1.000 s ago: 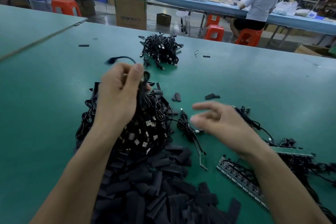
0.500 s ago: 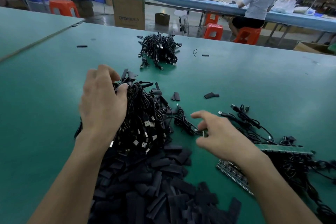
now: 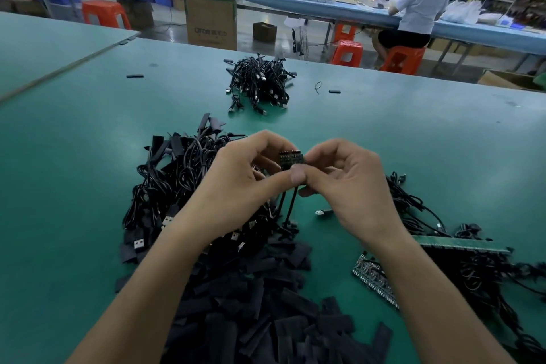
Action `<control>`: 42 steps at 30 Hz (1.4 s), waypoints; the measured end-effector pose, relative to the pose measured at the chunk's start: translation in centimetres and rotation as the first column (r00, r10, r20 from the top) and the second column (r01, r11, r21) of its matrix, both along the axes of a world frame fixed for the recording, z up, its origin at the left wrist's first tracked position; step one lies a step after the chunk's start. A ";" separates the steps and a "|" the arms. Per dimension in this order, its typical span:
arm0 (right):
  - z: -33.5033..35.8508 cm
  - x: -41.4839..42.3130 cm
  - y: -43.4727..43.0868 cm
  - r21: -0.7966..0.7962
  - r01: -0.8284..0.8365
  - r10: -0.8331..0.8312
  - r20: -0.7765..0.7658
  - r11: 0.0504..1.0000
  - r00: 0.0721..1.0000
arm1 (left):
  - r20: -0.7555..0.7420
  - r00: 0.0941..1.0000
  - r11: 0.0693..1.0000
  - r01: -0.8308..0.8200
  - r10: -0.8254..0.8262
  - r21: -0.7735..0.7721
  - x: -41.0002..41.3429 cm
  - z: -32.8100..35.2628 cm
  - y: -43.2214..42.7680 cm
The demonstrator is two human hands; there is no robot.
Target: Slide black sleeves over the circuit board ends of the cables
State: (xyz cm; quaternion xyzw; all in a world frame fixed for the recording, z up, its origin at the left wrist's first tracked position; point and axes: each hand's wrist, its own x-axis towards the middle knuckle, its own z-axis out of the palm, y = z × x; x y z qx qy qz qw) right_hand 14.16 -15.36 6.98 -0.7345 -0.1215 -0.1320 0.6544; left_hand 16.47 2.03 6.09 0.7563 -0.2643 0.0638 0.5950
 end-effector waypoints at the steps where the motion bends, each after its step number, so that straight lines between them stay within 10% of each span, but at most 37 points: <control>1: -0.1 0.1 0.0 0.026 -0.011 0.011 -0.005 1.000 1.000 | -0.033 0.999 0.999 0.009 -0.010 -0.031 0.0 0.0 0.0; 8: -1.1 0.3 0.0 0.005 -0.066 0.066 -0.083 0.998 0.994 | -0.191 0.978 0.973 0.038 -0.083 -0.227 0.1 -0.2 -0.1; 22: -0.8 -0.3 1.2 0.535 -0.255 0.443 -0.260 0.806 0.858 | -0.262 0.913 0.886 0.181 -0.312 -0.426 0.2 -0.3 0.1; 28: -0.7 0.7 -0.2 0.421 0.133 0.022 -0.343 0.897 0.939 | -0.253 0.937 0.835 0.068 -0.242 -0.546 0.3 0.4 0.4; 34: 0.2 1.7 -2.0 0.540 0.477 -0.408 -0.251 0.694 0.878 | -0.192 0.963 0.703 -0.003 -0.190 -0.712 0.1 1.3 0.9; 42: -1.9 0.6 0.0 -0.113 0.305 -0.265 0.275 0.946 0.924 | -0.109 0.992 0.864 -0.107 0.060 -0.493 -0.6 2.0 0.9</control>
